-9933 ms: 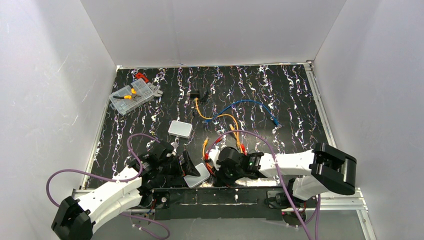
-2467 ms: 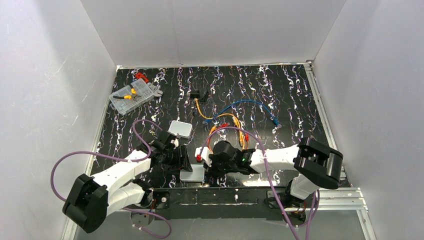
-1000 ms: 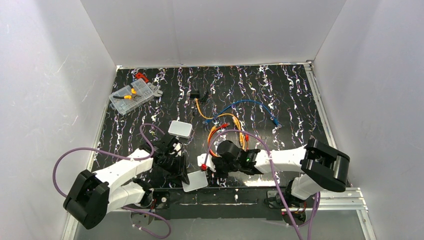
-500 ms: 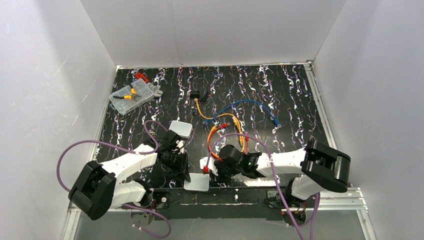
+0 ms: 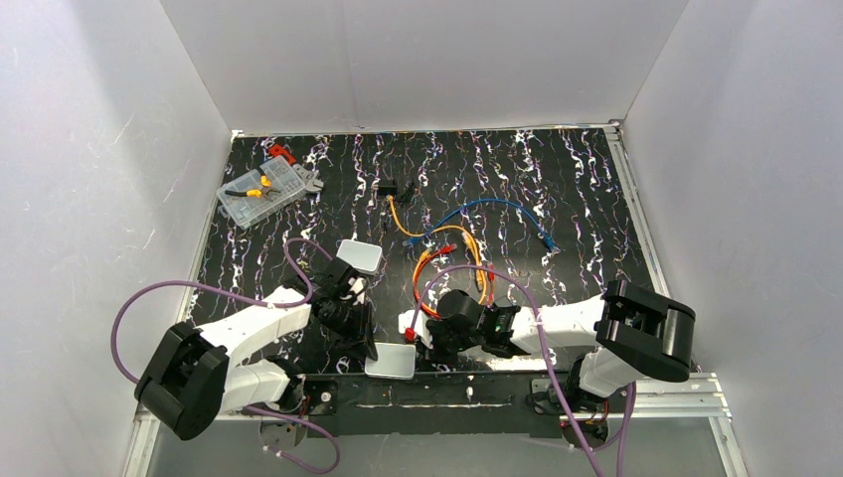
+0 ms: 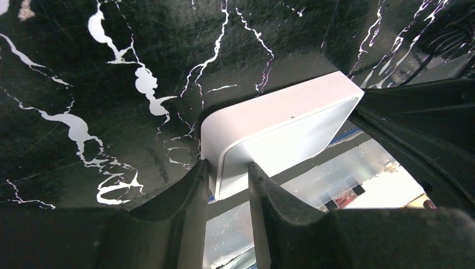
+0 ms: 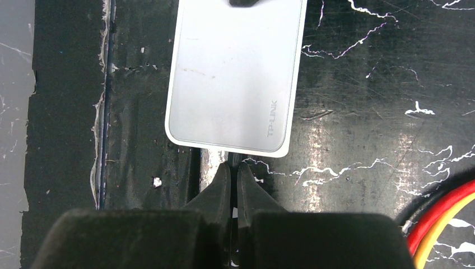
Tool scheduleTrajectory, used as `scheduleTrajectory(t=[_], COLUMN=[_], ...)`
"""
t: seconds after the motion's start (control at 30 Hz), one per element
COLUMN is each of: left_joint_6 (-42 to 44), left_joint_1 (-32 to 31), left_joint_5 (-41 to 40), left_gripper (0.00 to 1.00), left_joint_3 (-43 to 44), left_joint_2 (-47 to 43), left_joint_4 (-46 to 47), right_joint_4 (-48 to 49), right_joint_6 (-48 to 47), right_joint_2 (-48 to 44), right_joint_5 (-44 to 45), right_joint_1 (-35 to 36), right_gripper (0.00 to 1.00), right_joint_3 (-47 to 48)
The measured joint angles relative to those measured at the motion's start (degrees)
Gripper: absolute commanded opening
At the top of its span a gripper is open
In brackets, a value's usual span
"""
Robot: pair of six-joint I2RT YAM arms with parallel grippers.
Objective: Insert the plug into the switch port
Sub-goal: Insert the power into the switch port.
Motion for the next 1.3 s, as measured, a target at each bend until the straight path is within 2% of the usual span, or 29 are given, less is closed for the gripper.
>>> scheduleTrajectory(t=[0.13, 0.27, 0.4, 0.6, 0.7, 1.03, 1.07, 1.1, 1.3], left_joint_6=[0.0, 0.4, 1.0, 1.5, 1.6, 1.9, 1.9, 1.8, -0.2], left_joint_1=[0.1, 0.1, 0.1, 0.1, 0.0, -0.2, -0.2, -0.2, -0.2], left_joint_5=[0.1, 0.1, -0.4, -2.3, -2.8, -10.0, -10.8, -12.1, -16.4], left_gripper=[0.20, 0.37, 0.44, 0.66, 0.73, 0.87, 0.89, 0.98, 0.98], left_joint_3=[0.0, 0.4, 3.2, 8.3, 9.9, 10.6, 10.7, 10.8, 11.6], left_joint_2=[0.0, 0.0, -0.5, -3.1, -4.2, -10.9, -12.0, -14.0, -20.1], left_joint_4=[0.0, -0.7, -1.9, -2.5, -2.5, -7.5, -8.3, -9.4, -13.0], right_joint_4=[0.0, 0.0, -0.1, -0.9, -1.0, -2.0, -2.1, -2.3, -11.8], right_joint_6=[0.1, 0.2, 0.1, -0.4, -0.9, -4.9, -5.9, -6.8, -15.7], right_joint_2=[0.0, -0.1, -0.2, -0.2, 0.0, 1.4, 1.9, 2.7, 7.7], right_joint_5=[0.1, 0.7, 2.6, 5.8, 6.7, 4.2, 3.3, 2.3, -5.4], right_joint_1=[0.0, 0.0, 0.2, 0.4, 0.4, -1.2, -1.5, -1.8, -5.1], right_gripper=[0.01, 0.01, 0.01, 0.01, 0.01, 0.01, 0.01, 0.01, 0.01], right_joint_3=[0.0, -0.1, -0.1, 0.5, 1.1, 5.9, 6.8, 7.8, 16.5])
